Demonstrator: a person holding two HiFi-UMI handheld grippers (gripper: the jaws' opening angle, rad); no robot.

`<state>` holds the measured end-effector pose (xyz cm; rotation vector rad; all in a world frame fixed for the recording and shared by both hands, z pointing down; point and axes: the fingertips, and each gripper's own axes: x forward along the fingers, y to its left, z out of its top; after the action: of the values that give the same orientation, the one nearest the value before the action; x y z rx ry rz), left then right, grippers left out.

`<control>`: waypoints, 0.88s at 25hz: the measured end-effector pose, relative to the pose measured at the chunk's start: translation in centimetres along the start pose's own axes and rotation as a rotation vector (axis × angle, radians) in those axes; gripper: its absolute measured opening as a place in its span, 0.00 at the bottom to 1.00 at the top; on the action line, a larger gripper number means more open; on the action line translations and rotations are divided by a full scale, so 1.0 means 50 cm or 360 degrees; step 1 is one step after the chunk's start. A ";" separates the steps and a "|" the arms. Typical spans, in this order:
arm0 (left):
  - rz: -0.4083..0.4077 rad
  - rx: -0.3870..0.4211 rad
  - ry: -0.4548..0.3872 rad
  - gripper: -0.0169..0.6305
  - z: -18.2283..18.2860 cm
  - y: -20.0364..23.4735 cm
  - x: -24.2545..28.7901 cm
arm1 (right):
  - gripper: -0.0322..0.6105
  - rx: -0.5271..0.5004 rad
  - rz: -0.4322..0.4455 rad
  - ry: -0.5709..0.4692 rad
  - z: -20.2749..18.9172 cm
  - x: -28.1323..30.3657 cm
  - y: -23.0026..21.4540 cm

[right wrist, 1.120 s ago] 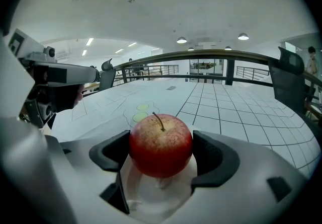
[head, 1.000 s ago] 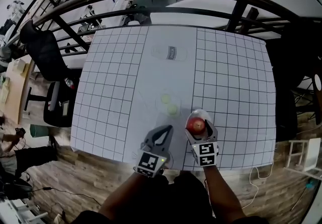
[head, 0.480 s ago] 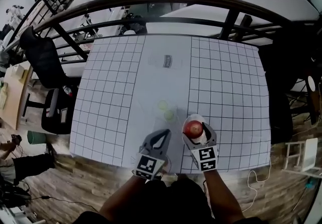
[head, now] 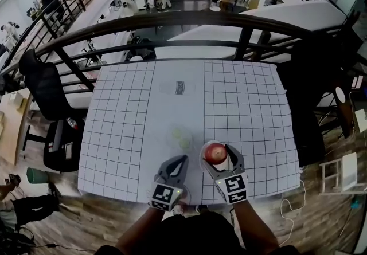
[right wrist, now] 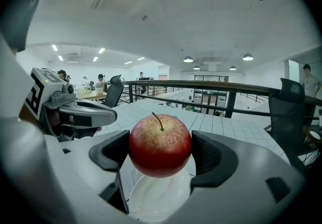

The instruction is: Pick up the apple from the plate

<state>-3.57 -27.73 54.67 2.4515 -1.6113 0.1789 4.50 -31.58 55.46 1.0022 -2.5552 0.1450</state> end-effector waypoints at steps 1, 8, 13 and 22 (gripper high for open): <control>-0.0007 -0.0005 -0.0010 0.06 0.006 -0.002 -0.001 | 0.64 -0.0008 -0.0011 -0.0021 0.014 -0.009 -0.001; -0.0108 0.0053 -0.0097 0.06 0.073 -0.024 0.005 | 0.64 -0.0061 -0.0080 -0.0245 0.119 -0.076 0.007; -0.0156 0.0099 -0.0158 0.06 0.111 -0.039 0.006 | 0.64 -0.0074 -0.0147 -0.0332 0.159 -0.114 0.009; -0.0206 0.0228 -0.0180 0.06 0.136 -0.061 0.004 | 0.64 -0.0116 -0.0235 -0.0465 0.186 -0.156 0.003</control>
<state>-0.76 -28.29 47.81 2.7104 -1.5251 0.1424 6.65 -28.70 43.84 1.2588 -2.7062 -0.1451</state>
